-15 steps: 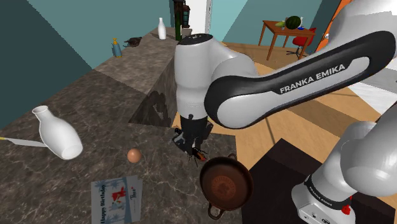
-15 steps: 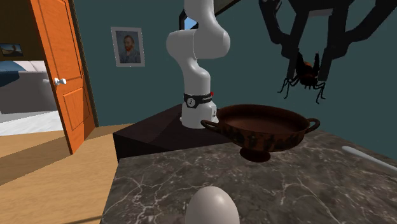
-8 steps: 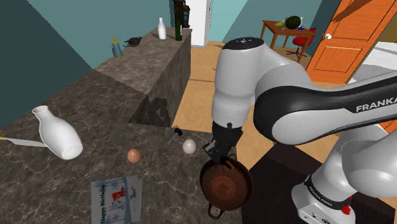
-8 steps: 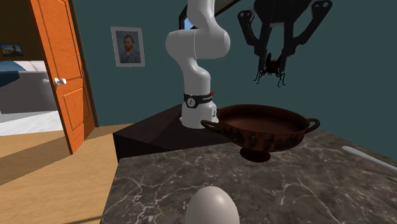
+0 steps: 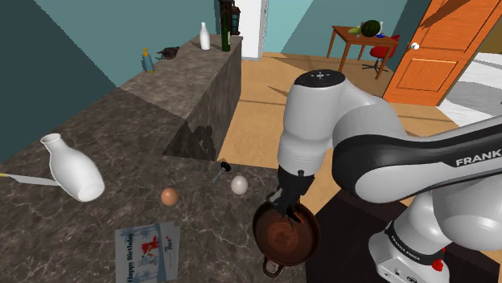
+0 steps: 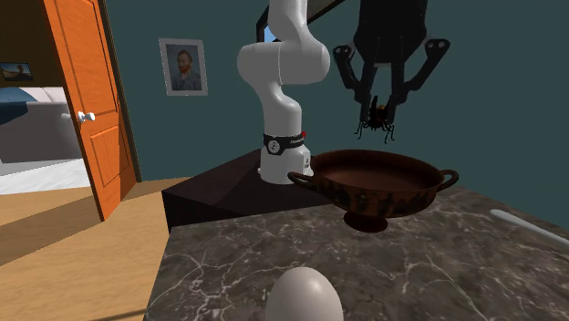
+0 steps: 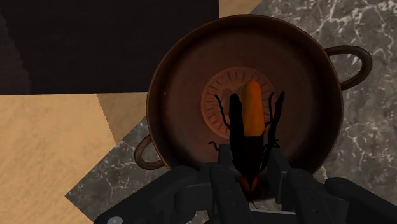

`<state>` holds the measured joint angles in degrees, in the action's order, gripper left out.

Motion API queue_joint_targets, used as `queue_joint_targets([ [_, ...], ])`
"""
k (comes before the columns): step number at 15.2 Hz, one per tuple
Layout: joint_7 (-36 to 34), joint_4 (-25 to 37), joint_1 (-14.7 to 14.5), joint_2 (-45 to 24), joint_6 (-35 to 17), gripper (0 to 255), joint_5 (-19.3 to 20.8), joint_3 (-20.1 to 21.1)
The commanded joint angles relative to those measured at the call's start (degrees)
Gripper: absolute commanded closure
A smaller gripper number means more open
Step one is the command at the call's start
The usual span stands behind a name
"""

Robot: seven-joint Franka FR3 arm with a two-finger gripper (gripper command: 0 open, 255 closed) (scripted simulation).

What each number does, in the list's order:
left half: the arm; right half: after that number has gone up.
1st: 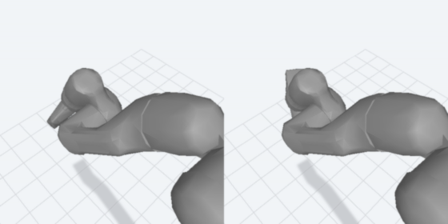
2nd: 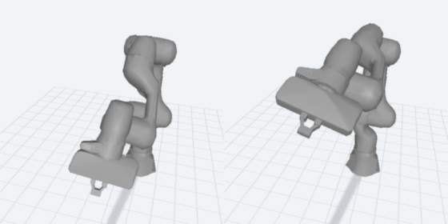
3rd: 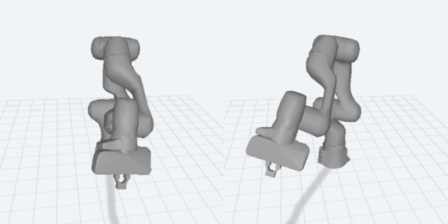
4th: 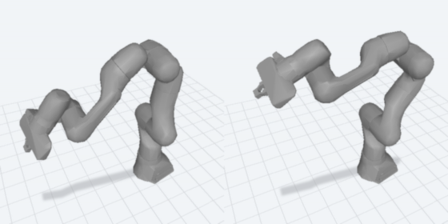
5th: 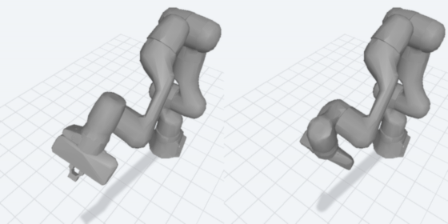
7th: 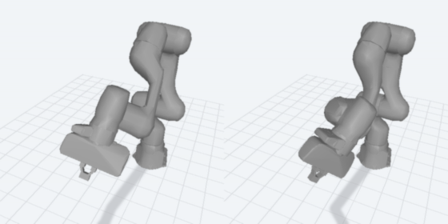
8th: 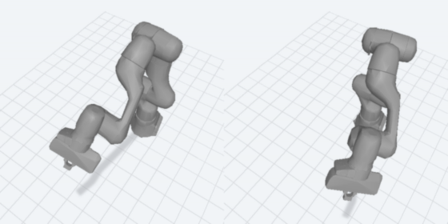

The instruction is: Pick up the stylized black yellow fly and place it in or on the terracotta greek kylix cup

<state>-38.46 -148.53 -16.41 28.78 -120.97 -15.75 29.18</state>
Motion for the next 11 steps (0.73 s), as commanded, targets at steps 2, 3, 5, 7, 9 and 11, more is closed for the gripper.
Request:
queue_joint_targets([
  [2,-0.14,-1.48,0.04,-1.27,-2.77,255,-0.2,0.71],
  [3,-0.2,-1.93,0.09,-1.76,-3.7,255,-0.23,0.96],
  [5,-0.33,-2.8,0.2,-2.82,-5.61,255,-0.26,1.45],
  [7,-0.48,-3.61,0.34,-3.96,-7.54,255,-0.25,1.96],
  [9,-0.59,-4.09,0.44,-4.69,-8.74,255,-0.23,2.28],
  [11,-0.59,-4.08,0.44,-4.71,-8.74,255,-0.22,2.28],
])
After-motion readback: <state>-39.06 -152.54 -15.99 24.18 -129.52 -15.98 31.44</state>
